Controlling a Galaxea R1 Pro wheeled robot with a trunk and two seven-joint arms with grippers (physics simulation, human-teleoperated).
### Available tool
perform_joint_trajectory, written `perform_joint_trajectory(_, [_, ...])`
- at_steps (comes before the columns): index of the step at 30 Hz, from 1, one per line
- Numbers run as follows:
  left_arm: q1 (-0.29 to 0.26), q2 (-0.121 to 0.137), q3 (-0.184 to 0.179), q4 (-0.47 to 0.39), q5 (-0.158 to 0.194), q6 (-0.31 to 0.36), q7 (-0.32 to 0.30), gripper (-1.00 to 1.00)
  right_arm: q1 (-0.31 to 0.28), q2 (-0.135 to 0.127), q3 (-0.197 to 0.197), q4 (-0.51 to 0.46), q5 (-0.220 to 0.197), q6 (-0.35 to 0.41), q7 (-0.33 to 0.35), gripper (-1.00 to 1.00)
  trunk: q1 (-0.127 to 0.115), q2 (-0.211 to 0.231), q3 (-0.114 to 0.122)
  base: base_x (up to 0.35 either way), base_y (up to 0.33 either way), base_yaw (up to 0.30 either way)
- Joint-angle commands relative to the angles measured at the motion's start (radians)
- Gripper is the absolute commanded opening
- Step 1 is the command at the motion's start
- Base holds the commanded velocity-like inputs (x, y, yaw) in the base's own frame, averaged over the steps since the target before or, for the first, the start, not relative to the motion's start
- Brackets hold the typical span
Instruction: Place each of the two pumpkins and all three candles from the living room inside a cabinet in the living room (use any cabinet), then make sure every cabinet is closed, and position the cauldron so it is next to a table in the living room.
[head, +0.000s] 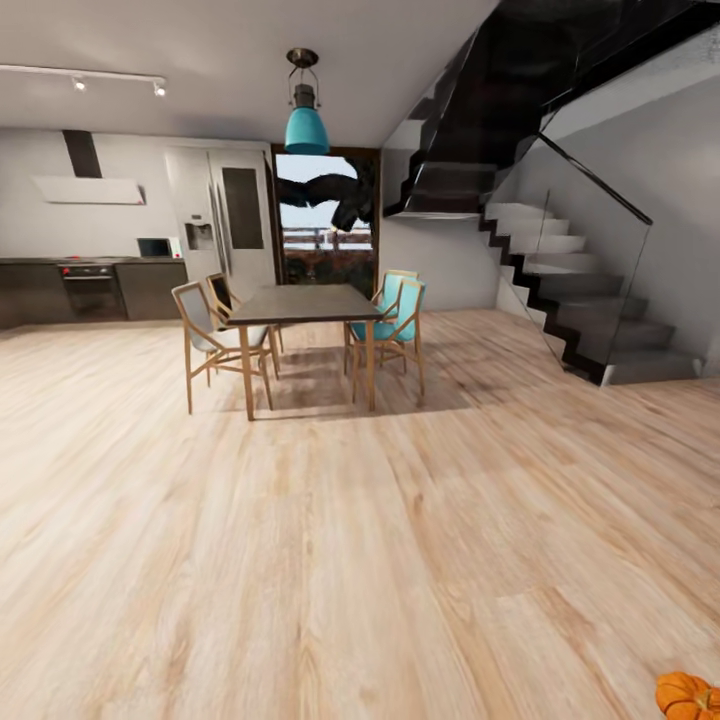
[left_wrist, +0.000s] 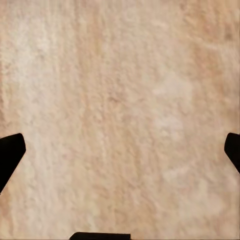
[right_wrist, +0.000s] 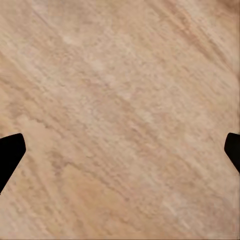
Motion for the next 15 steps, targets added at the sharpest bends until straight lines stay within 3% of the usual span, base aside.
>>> perform_joint_trajectory(1, [-0.001, 0.001, -0.008, -0.037, -0.001, -0.006, 0.01, 1.0, -0.001, -0.001, 0.007, 0.003, -0.011, -0.003, 0.008, 1.0, 0.0, 0.0, -0.001, 0.314, -0.121, -0.289])
perform_joint_trajectory(15, [-0.001, -0.013, -0.009, -0.041, -0.011, -0.004, 0.01, 1.0, -0.001, -0.015, 0.007, 0.003, -0.032, -0.003, 0.008, 1.0, 0.0, 0.0, -0.001, 0.303, -0.147, -0.289])
